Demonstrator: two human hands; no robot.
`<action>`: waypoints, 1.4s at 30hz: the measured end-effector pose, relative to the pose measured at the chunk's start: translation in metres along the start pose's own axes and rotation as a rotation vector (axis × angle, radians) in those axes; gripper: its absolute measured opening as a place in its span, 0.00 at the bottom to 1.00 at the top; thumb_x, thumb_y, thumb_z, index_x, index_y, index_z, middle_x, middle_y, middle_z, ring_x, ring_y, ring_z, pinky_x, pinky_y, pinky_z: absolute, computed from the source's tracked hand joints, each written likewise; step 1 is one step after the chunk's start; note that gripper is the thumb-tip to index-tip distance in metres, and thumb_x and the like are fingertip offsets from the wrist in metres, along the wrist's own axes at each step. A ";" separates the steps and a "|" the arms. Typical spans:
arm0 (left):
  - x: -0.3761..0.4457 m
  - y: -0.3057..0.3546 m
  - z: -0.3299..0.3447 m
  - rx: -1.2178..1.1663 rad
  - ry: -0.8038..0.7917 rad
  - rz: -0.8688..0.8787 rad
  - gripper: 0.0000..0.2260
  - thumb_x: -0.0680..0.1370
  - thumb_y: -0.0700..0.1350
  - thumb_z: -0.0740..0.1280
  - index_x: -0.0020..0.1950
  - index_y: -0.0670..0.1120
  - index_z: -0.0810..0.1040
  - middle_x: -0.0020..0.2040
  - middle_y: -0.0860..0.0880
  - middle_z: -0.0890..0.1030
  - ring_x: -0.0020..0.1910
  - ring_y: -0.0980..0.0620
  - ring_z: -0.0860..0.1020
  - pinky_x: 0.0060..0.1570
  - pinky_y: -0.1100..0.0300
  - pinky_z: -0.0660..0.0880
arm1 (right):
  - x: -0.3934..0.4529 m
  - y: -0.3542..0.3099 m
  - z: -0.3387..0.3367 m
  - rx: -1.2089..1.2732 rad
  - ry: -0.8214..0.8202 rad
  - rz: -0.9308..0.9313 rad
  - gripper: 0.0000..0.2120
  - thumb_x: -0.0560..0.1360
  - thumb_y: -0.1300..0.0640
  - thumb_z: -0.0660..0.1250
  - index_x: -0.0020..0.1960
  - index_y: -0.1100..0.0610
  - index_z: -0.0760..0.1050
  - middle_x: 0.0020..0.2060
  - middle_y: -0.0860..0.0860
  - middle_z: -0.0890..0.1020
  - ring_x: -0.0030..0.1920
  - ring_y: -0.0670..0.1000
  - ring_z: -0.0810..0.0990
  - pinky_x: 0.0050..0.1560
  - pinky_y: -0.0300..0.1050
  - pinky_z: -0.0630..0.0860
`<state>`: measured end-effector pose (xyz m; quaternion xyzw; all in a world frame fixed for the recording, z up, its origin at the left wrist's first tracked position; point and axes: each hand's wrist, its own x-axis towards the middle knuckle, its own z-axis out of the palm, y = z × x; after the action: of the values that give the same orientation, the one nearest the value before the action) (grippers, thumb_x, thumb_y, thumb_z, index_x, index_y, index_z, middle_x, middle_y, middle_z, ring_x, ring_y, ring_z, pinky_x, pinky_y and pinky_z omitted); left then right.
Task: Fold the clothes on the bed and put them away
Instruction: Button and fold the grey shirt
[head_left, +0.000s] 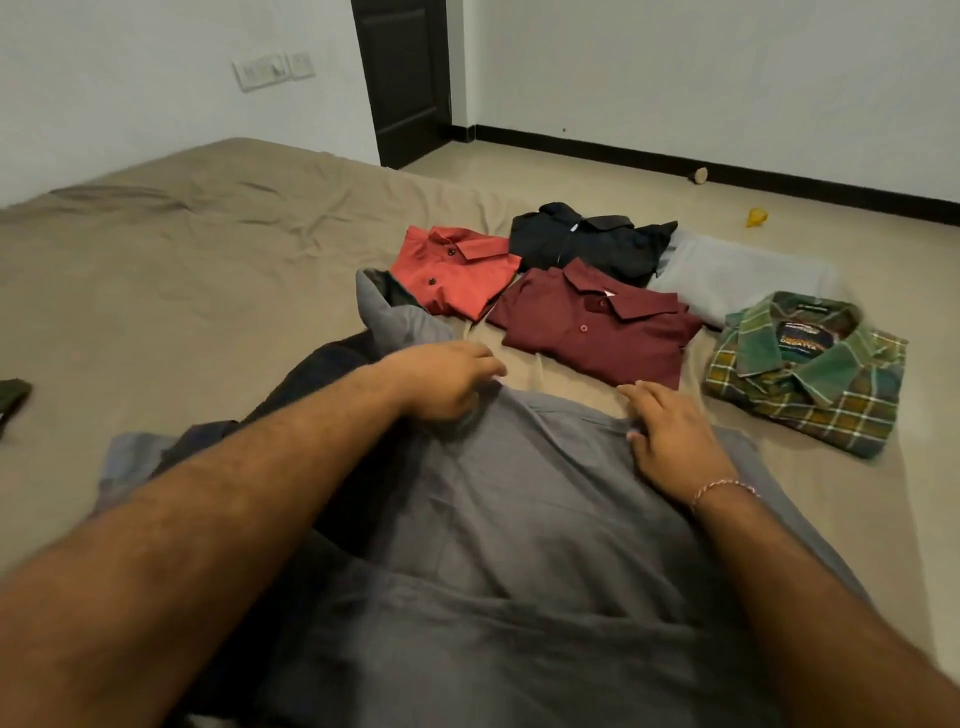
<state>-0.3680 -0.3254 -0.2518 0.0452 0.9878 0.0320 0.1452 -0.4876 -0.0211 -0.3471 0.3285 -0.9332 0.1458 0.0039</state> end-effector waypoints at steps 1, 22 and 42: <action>0.012 0.000 0.009 -0.028 -0.025 -0.012 0.25 0.81 0.46 0.63 0.80 0.51 0.66 0.77 0.47 0.69 0.75 0.46 0.69 0.75 0.47 0.66 | -0.002 0.006 0.010 0.000 0.001 0.000 0.25 0.79 0.56 0.69 0.75 0.53 0.71 0.70 0.55 0.75 0.67 0.59 0.72 0.71 0.55 0.70; -0.110 -0.092 0.000 0.375 0.385 -0.403 0.13 0.74 0.45 0.67 0.56 0.46 0.84 0.55 0.44 0.82 0.57 0.39 0.78 0.55 0.49 0.73 | -0.066 0.018 -0.056 -0.166 0.342 0.019 0.16 0.63 0.68 0.75 0.47 0.56 0.78 0.40 0.56 0.79 0.43 0.65 0.78 0.42 0.58 0.76; -0.281 -0.023 0.074 -0.084 0.569 -0.302 0.22 0.74 0.55 0.58 0.61 0.51 0.84 0.56 0.48 0.86 0.57 0.44 0.83 0.55 0.49 0.79 | -0.240 -0.003 -0.035 -0.384 0.079 -0.053 0.22 0.68 0.58 0.77 0.62 0.49 0.83 0.55 0.51 0.81 0.53 0.58 0.80 0.48 0.55 0.76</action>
<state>-0.0801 -0.3718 -0.2445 -0.1188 0.9822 0.0620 -0.1317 -0.3008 0.1333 -0.3380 0.3404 -0.9339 -0.0224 0.1068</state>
